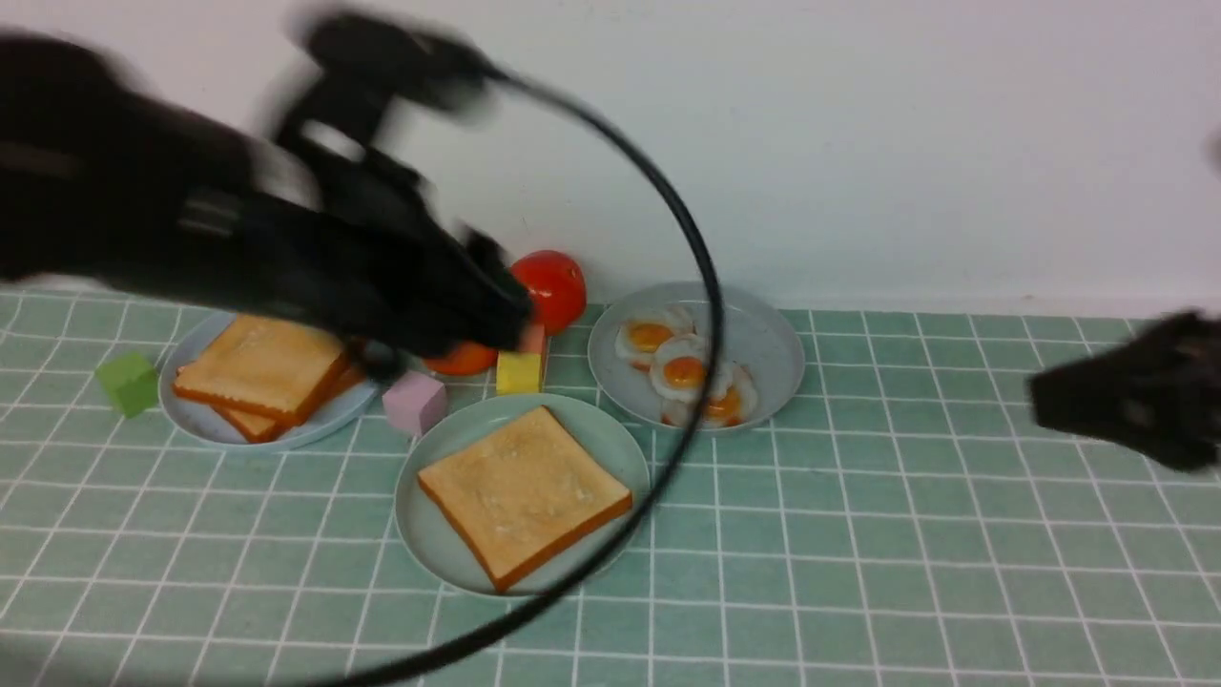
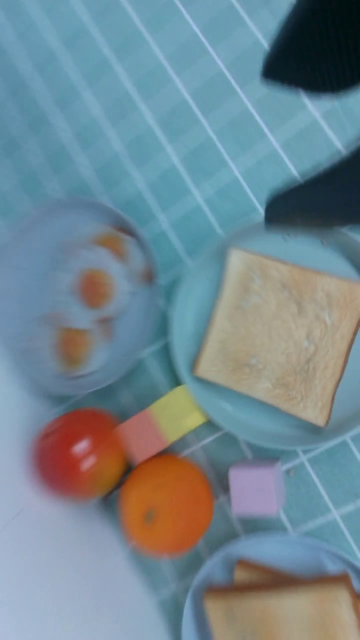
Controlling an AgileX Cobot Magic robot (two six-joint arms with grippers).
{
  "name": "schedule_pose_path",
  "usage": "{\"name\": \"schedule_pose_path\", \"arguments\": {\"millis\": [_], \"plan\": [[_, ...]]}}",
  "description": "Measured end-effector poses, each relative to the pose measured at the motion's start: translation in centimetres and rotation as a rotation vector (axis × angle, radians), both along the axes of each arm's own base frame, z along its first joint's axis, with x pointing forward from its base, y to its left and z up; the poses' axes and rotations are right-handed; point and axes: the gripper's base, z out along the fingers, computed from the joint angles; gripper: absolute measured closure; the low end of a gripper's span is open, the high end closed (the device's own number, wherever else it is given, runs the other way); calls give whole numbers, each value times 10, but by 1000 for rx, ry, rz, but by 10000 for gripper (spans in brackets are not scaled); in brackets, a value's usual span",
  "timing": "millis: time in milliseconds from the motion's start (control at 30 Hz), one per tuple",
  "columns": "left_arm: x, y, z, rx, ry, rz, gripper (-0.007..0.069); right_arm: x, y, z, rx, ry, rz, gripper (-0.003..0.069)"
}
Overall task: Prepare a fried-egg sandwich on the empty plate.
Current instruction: Use the right arm to grab a fried egg
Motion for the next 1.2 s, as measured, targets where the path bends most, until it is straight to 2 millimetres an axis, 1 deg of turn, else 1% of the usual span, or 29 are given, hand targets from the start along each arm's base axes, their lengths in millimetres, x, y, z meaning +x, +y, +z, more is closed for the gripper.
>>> {"name": "schedule_pose_path", "arguments": {"millis": [33, 67, 100, 133, 167, 200, 233, 267, 300, 367, 433, 467, 500, 567, 600, 733, 767, 800, 833, 867, 933, 967, 1000, 1067, 1100, 1133, 1167, 1200], "plan": [[-3, 2, 2, -3, -7, 2, 468, 0, 0, 1, -1, -7, 1, 338], [-25, 15, 12, -34, -44, 10, 571, 17, 5, -5, 4, 24, 9, 349], [-43, 25, 15, -56, -74, 14, 624, 33, 9, -9, 12, 41, 17, 354], [-46, 27, 16, -60, -78, 15, 630, 35, 10, -11, 12, 49, 19, 355], [-64, 37, 15, -80, -102, 18, 638, 53, 15, -16, 21, 66, 29, 357], [-83, 48, 9, -103, -115, 26, 638, 71, 20, -25, 28, 95, 36, 358], [-86, 50, 11, -111, -126, 27, 638, 73, 21, -27, 29, 99, 37, 358], [-100, 58, 2, -138, -132, 37, 638, 89, 25, -32, 33, 113, 45, 358], [-115, 67, -3, -178, -160, 47, 638, 105, 29, -44, 33, 146, 44, 358], [-130, 76, -17, -228, -177, 65, 638, 128, 34, -55, 32, 169, 46, 358], [-139, 81, -30, -261, -185, 76, 638, 150, 39, -70, 32, 202, 47, 358], [-143, 83, -37, -276, -189, 81, 638, 161, 42, -77, 32, 212, 48, 358], [-144, 84, -38, -279, -190, 82, 638, 163, 42, -78, 32, 215, 49, 358], [-151, 88, -48, -308, -194, 91, 638, 185, 48, -90, 36, 229, 53, 358], [-153, 89, -51, -317, -193, 95, 638, 197, 50, -101, 34, 246, 55, 355], [-154, 90, -52, -327, -193, 98, 638, 233, 59, -126, 39, 262, 64, 340], [-154, 90, -52, -328, -193, 98, 638, 239, 61, -127, 40, 255, 65, 337], [-154, 90, -52, -328, -193, 98, 638, 240, 61, -131, 39, 262, 65, 335], [-154, 90, -52, -330, -193, 99, 638, 253, 64, -142, 39, 263, 65, 325], [-154, 90, -52, -331, -194, 99, 638, 260, 65, -147, 40, 258, 66, 319], [-154, 90, -52, -331, -193, 99, 638, 272, 68, -159, 46, 262, 67, 307], [-154, 90, -52, -332, -194, 99, 638, 278, 70, -164, 50, 257, 67, 302], [-154, 90, -52, -332, -194, 99, 638, 279, 70, -163, 52, 250, 67, 301], [-154, 90, -52, -332, -194, 99, 638, 288, 72, -172, 55, 247, 67, 297], [-154, 90, -52, -332, -194, 99, 638, 296, 74, -177, 58, 236, 68, 296], [-154, 90, -52, -332, -194, 99, 638, 297, 74, -179, 58, 235, 68, 295], [-154, 90, -52, -333, -194, 99, 638, 302, 75, -186, 58, 237, 68, 295], [-154, 90, -52, -334, -193, 99, 638, 302, 75, -187, 58, 237, 68, 295]]}}
